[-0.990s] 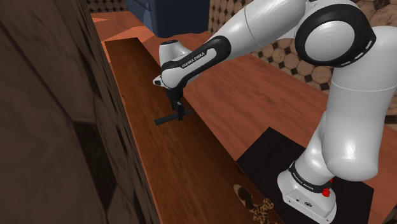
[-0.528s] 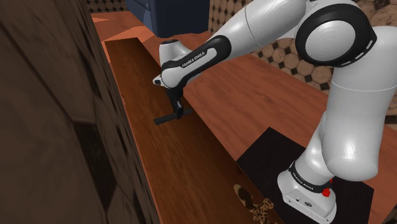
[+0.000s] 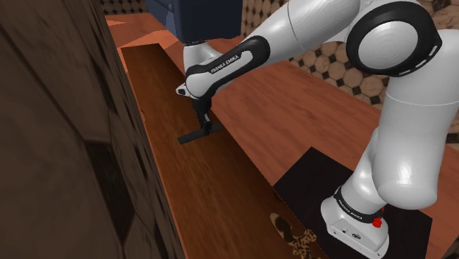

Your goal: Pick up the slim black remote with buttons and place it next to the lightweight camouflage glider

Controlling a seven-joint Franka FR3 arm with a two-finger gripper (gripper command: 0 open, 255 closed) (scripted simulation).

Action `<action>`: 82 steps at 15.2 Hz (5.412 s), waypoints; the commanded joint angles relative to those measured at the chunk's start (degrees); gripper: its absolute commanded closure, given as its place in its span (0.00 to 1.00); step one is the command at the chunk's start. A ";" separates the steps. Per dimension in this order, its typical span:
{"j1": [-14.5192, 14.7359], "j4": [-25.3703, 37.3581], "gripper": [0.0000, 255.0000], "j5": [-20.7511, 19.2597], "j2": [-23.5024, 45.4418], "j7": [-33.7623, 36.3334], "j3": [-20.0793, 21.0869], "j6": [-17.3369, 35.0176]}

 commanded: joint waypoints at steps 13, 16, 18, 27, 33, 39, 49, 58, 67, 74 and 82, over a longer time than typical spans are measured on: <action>0.00 4.84 1.00 -0.44 -4.50 0.60 -0.13 -9.35; 0.00 6.20 1.00 -0.52 -5.23 0.72 -0.15 -11.44; 0.40 3.76 1.00 -0.58 -7.44 1.35 0.08 -11.17; 3.89 -17.64 1.00 -0.08 -24.54 7.42 3.18 -6.52; 6.53 -28.95 1.00 1.69 -35.40 12.01 6.26 -5.75; 10.12 -38.18 1.00 4.92 -46.09 17.16 10.09 -6.74; 16.16 -47.78 1.00 10.91 -56.81 24.16 15.98 -7.05; 16.49 -52.31 1.00 12.27 -52.48 23.46 17.28 1.77; 16.66 -54.69 1.00 13.20 -48.44 22.96 18.16 8.17; 16.66 -54.69 0.00 13.20 -48.44 22.96 18.16 8.17; 15.97 -50.48 0.00 11.45 -54.04 23.30 16.49 -1.65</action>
